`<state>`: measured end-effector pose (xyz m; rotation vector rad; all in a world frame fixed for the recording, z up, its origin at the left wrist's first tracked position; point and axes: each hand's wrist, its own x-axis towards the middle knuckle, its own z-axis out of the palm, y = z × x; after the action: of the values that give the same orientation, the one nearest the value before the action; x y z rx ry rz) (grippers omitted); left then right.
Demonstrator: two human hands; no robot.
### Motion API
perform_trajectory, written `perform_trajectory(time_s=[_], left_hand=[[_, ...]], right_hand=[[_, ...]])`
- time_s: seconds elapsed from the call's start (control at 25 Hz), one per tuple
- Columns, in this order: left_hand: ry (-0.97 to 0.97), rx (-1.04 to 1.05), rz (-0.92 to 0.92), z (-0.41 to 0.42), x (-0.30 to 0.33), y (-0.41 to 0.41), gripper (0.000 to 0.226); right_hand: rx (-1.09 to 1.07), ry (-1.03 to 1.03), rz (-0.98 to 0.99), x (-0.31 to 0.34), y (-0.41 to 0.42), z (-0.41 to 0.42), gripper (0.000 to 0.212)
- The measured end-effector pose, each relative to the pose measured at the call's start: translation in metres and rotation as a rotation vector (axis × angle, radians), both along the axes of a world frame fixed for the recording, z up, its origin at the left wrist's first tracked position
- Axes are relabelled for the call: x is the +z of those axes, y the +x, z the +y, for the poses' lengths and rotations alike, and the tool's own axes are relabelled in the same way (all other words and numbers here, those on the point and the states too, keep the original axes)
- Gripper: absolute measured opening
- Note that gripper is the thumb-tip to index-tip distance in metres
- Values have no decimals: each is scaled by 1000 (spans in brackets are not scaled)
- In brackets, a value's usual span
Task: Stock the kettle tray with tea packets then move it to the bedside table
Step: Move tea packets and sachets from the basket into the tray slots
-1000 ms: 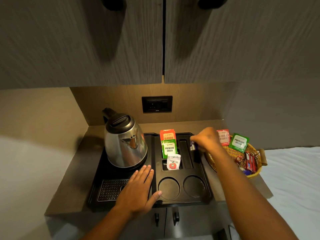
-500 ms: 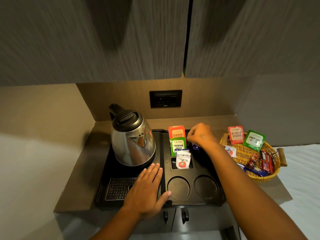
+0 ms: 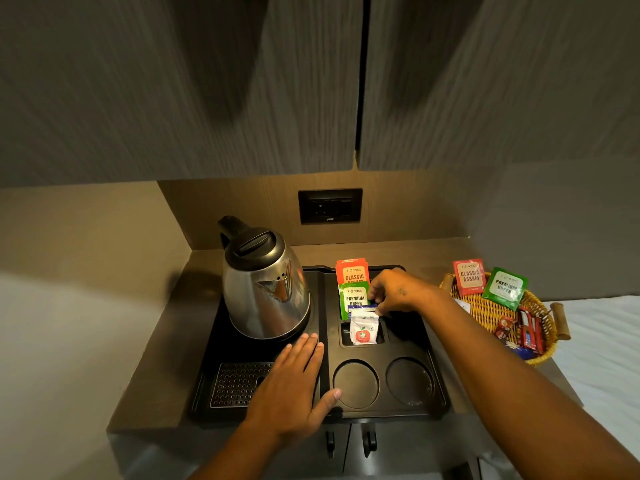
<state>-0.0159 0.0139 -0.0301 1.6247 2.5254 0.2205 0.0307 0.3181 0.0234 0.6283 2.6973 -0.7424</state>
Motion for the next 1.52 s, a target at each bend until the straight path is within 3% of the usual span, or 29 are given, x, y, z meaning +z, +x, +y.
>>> perform_trajectory(time_s=[0.36, 0.48, 0.56, 0.64, 0.92, 1.08, 1.16, 1.28, 1.44, 1.52], left_hand=[[16, 3, 10, -1, -3, 0, 84], [20, 1, 19, -1, -1, 0, 84], [26, 1, 23, -1, -1, 1, 84], [30, 0, 20, 0, -1, 2, 84], [33, 4, 25, -1, -8, 0, 84], [31, 0, 25, 1, -13, -4, 85], [28, 0, 25, 1, -14, -5, 87], [16, 3, 36, 1, -13, -4, 89], [19, 7, 20, 2, -11, -4, 89], [15, 11, 27, 1, -11, -4, 89]], right_hand=[[-16, -132, -43, 8, -2, 3, 8], [-285, -215, 128, 12, 16, 10, 8], [-561, -112, 222, 6, 28, 13, 14], [-728, 21, 147, -5, 30, 6, 15], [-828, 13, 153, -11, 26, -16, 30], [-1003, 197, 317, 6, 97, 9, 34], [-1097, 291, 283, 12, 139, 28, 28], [-1071, 256, 103, 15, 174, 45, 38], [-997, 201, 30, 8, 175, 50, 50], [-980, 254, 20, 5, 170, 51, 41]])
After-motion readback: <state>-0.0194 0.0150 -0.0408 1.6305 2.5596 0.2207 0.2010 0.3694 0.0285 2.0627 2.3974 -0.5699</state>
